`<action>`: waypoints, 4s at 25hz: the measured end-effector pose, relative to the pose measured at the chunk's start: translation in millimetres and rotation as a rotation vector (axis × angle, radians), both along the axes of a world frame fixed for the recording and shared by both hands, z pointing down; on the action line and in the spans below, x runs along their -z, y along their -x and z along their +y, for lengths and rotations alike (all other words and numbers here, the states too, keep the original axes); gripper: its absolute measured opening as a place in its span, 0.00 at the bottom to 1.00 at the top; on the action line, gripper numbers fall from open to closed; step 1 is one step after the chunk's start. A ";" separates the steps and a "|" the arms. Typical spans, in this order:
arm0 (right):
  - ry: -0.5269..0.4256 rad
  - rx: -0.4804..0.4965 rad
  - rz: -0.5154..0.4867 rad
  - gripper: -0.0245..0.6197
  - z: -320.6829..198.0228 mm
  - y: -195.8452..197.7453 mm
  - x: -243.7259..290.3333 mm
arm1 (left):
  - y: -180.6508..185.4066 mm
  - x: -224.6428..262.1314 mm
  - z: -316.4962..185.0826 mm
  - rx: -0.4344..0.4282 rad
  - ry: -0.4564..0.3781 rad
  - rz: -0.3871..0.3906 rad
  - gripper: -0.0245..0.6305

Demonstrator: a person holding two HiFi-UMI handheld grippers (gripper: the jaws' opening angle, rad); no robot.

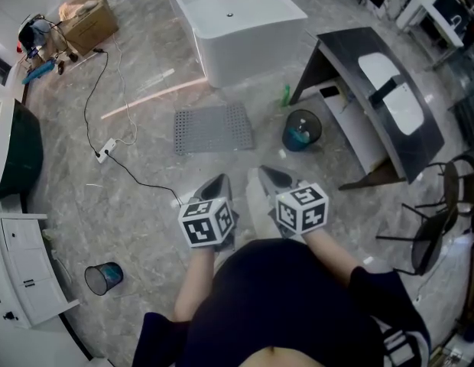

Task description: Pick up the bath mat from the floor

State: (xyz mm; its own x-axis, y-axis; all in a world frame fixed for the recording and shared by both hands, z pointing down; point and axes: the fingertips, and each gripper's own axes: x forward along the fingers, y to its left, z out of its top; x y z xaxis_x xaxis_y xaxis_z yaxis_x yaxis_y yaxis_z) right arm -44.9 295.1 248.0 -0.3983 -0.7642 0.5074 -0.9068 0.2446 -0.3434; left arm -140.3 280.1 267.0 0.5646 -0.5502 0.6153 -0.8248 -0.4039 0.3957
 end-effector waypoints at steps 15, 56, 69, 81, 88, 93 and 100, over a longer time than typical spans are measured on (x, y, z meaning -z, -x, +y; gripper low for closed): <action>0.025 0.043 -0.001 0.06 -121.2 -30.1 5.9 | -29.5 -3.7 -113.4 0.018 0.035 -0.020 0.04; 0.152 0.111 0.012 0.06 -325.6 -102.4 -64.6 | -88.6 -56.7 -324.1 0.136 0.082 -0.034 0.04; 0.262 0.027 0.067 0.06 -356.9 -114.7 -152.3 | -81.9 -149.9 -363.0 0.096 0.202 -0.081 0.04; 0.369 -0.047 0.086 0.06 -387.0 -126.1 -276.7 | -79.3 -266.0 -384.9 0.061 0.273 -0.141 0.04; 0.447 -0.083 0.106 0.06 -387.8 -130.6 -366.5 | -79.5 -342.9 -389.1 0.049 0.318 -0.147 0.04; 0.477 -0.079 0.149 0.06 -384.9 -128.8 -427.7 | -73.9 -401.6 -382.9 0.043 0.359 -0.160 0.04; 0.545 -0.061 0.193 0.06 -375.3 -121.4 -505.7 | -58.6 -478.2 -371.5 0.058 0.419 -0.177 0.04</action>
